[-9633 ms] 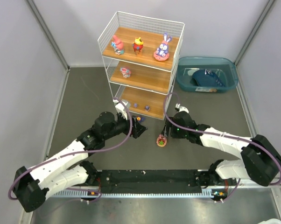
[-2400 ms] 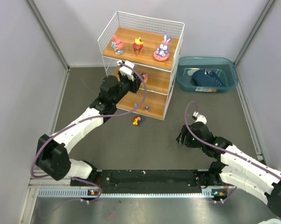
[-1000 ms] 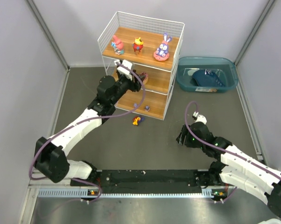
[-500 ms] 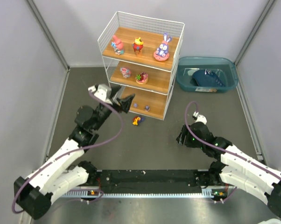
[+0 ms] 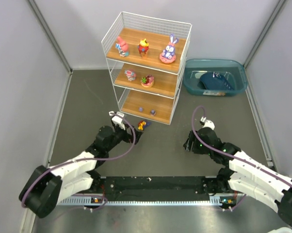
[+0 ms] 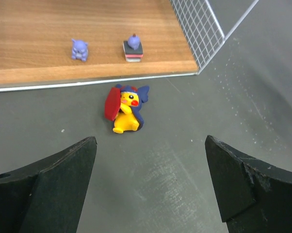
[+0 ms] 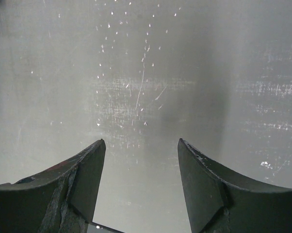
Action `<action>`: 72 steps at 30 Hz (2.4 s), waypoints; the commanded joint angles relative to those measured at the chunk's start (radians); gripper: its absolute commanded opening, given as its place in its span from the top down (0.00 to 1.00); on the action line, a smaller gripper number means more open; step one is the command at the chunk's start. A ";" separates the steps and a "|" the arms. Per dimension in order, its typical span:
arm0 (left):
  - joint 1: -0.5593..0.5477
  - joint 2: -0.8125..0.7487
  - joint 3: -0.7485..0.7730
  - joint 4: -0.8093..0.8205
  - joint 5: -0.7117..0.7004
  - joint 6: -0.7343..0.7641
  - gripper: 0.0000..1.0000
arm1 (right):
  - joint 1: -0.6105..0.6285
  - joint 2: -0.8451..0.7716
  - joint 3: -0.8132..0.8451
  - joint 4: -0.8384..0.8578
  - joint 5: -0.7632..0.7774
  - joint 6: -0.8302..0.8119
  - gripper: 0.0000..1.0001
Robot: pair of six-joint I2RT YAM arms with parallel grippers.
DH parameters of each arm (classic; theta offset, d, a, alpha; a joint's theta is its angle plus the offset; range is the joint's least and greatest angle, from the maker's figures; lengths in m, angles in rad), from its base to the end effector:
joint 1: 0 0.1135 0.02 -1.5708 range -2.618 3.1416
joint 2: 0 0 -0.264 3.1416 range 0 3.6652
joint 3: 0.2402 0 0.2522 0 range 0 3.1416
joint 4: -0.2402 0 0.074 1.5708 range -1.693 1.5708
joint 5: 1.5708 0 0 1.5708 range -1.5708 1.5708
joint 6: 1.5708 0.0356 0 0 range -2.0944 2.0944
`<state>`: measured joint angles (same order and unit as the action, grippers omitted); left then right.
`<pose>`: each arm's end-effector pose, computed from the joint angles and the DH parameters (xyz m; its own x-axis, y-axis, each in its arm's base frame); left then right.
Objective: Place and organize the plastic toys onto the shelf
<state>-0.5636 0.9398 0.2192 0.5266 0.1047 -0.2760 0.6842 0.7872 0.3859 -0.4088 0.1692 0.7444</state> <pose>0.1631 -0.1075 0.1890 -0.3252 -0.1151 -0.9386 0.5502 0.7842 -0.2868 0.1261 0.0951 0.1810 -0.7740 0.2305 -0.5897 -0.0117 0.9260 0.3774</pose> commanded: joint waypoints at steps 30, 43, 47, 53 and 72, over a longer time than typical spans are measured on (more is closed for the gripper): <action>-0.001 0.669 0.286 0.182 -0.011 0.083 0.07 | -0.012 -0.034 -0.024 0.028 0.006 -0.004 0.38; -0.002 0.712 0.278 0.199 0.044 0.043 0.41 | -0.014 -0.045 -0.024 0.022 0.007 -0.002 0.38; -0.002 0.650 0.212 0.205 0.061 0.021 0.45 | -0.012 -0.049 -0.025 0.019 0.009 0.000 0.38; -0.024 0.507 0.102 0.199 0.148 -0.037 0.53 | -0.014 -0.048 -0.028 0.018 0.010 0.003 0.38; -0.407 0.318 0.134 -0.258 0.158 -0.157 0.52 | -0.012 -0.065 -0.058 0.027 0.012 0.015 0.38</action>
<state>-0.9424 1.2781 0.3359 0.3164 0.3080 -0.3851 0.6838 0.7433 0.3321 -0.4095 0.1646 0.7502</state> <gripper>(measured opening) 0.529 0.623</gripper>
